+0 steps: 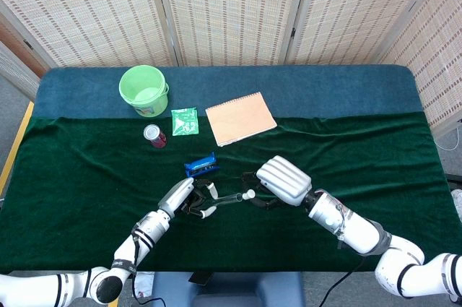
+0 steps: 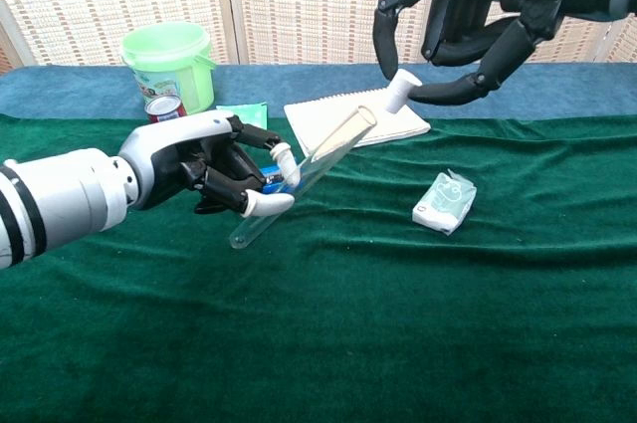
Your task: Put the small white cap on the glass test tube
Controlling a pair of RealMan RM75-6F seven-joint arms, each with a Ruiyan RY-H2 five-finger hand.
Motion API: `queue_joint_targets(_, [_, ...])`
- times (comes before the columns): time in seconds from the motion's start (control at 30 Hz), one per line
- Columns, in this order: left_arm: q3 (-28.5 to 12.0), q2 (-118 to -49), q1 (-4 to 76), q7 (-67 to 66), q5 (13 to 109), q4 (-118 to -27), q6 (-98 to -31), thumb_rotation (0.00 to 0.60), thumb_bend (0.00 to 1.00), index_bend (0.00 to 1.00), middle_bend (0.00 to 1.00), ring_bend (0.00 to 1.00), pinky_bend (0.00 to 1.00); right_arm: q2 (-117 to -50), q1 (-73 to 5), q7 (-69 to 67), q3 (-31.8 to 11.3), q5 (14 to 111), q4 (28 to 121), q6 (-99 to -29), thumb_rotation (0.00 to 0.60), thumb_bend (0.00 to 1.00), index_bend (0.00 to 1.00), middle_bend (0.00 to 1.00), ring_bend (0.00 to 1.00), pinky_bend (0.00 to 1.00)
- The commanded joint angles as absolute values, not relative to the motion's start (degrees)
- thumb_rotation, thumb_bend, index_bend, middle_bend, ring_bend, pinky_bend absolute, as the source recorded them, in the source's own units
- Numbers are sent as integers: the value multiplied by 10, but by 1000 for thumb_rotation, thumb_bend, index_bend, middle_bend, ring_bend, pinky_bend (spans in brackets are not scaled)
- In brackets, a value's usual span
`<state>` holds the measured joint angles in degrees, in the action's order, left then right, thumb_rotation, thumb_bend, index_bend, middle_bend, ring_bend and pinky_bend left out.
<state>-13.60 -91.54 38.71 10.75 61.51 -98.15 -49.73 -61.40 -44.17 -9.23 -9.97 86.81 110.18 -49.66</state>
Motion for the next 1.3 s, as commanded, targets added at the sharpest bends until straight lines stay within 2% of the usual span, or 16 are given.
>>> queue_joint_targets(0.03, [-136,-917,388,106,613,-980,-498,600,606,775,1000,943,916,-617,-445,-90,-99,865,1101,-494,600,615,735,989,1000,1000])
queue_joint_targets(1.3, [-137,-925,398,104,602,-979,-498,600,606,776,1000,942,916,-668,-483,-37,-97,821,1081,-472,600,618,740,988,1000,1000])
